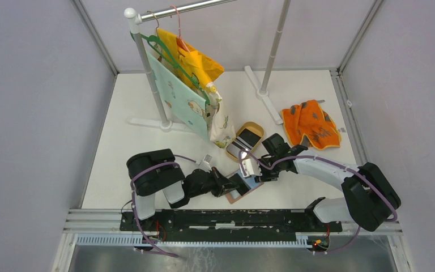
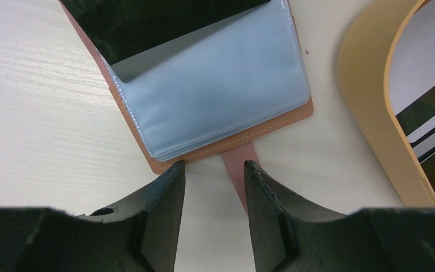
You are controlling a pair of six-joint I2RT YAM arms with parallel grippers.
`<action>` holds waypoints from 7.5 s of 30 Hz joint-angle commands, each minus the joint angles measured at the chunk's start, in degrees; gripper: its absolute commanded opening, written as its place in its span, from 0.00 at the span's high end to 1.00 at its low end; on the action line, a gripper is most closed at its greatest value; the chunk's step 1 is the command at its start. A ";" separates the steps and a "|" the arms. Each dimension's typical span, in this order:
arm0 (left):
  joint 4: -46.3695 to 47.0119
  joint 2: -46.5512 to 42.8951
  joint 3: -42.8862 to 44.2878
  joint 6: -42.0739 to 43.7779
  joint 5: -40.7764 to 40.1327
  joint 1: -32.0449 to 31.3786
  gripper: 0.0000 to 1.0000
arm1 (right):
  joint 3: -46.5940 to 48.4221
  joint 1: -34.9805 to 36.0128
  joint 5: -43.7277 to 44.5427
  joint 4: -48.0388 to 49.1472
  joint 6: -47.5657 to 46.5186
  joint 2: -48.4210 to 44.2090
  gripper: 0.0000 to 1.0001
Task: Put the credit cards into the card holder
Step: Insert the credit card into the card holder, then turn over the card slot in the card holder.
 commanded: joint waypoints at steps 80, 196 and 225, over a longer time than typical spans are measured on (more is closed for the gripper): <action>-12.63 0.97 7.35 8.91 6.49 3.12 0.76 | -7.98 26.96 15.07 24.48 5.28 -6.08 0.94; -53.70 -18.93 17.18 30.56 -7.30 1.29 0.79 | 4.28 -12.74 -38.77 11.09 46.72 9.04 0.46; -58.71 -14.18 29.12 38.98 -9.77 1.34 0.71 | 2.01 -18.47 -31.05 15.58 52.18 9.21 0.94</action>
